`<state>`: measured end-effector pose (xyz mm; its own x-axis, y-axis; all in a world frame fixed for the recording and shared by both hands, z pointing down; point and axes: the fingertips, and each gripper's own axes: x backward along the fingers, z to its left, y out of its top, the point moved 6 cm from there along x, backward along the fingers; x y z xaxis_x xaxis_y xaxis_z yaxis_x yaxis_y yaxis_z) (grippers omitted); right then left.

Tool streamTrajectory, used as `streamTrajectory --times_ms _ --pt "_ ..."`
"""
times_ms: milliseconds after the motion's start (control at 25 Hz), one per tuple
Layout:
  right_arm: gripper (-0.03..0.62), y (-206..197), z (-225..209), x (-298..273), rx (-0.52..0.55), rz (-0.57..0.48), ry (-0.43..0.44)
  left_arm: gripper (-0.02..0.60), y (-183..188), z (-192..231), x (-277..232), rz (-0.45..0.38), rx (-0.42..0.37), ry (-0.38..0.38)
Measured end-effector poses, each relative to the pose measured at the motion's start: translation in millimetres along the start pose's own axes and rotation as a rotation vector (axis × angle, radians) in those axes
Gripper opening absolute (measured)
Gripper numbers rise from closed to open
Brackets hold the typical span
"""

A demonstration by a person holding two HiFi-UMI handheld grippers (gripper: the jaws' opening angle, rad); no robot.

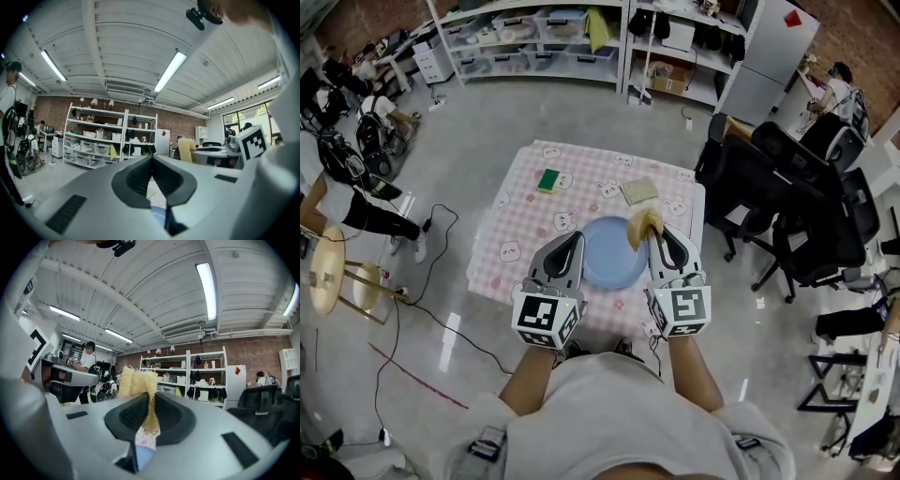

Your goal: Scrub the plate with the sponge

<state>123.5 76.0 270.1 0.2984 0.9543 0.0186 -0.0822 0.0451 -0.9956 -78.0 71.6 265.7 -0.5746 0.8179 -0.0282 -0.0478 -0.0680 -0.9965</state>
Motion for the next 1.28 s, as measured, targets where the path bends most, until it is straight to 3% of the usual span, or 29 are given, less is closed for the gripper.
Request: streamTrajectory --times_ms 560,1280 --pt "0.044 -2 5 0 0.02 0.008 -0.001 0.012 -7 4 2 0.027 -0.04 0.027" --pt "0.043 -2 8 1 0.033 0.026 -0.011 0.012 -12 10 3 0.047 -0.024 0.035"
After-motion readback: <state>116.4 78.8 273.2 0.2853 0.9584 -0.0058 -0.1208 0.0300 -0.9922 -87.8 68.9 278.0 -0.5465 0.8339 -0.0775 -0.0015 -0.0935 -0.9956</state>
